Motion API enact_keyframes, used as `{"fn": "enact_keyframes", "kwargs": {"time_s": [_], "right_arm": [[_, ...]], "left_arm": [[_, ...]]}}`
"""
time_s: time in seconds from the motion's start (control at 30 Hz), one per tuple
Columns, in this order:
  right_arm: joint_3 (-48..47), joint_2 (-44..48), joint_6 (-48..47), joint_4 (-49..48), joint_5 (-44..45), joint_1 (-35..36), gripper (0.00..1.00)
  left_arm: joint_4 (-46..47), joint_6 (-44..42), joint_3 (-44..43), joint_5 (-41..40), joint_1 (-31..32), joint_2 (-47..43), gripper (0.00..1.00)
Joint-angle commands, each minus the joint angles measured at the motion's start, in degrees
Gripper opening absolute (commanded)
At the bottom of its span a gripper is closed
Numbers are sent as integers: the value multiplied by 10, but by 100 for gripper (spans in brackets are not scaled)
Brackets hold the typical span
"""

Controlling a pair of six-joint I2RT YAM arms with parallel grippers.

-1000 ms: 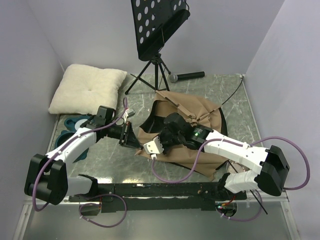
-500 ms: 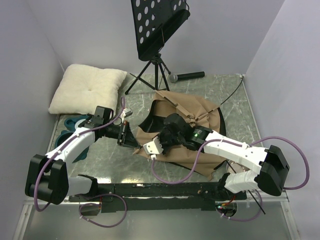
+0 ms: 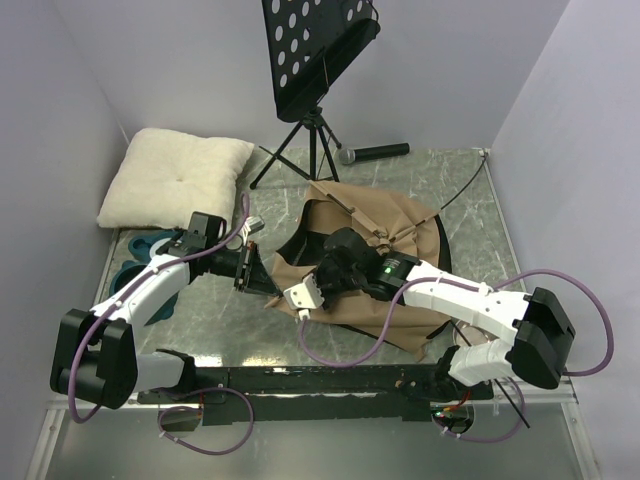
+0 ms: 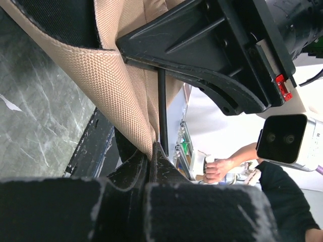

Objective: Set up the pet tent

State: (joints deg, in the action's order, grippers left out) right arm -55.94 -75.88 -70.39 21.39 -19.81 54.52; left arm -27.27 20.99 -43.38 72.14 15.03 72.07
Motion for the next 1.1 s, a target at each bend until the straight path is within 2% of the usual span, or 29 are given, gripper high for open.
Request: {"fn": "enact_keyframes", "kwargs": {"time_s": [0.0, 0.33, 0.6, 0.87, 1.07], "right_arm": [[17, -9, -4, 139, 98, -15, 0], [9, -9, -3, 141, 95, 8, 0], [-9, -28, -3, 127, 101, 24, 0], [-21, -41, -14, 112, 110, 46, 0], [-55, -52, 10, 98, 98, 63, 0]], "left_arm": [[10, 39, -4, 68, -14, -31, 1], [120, 157, 24, 26, -13, -43, 1], [77, 161, 6, -35, 1, -15, 1], [84, 194, -5, -47, 4, 10, 1], [101, 219, -3, -57, 13, 21, 1]]}}
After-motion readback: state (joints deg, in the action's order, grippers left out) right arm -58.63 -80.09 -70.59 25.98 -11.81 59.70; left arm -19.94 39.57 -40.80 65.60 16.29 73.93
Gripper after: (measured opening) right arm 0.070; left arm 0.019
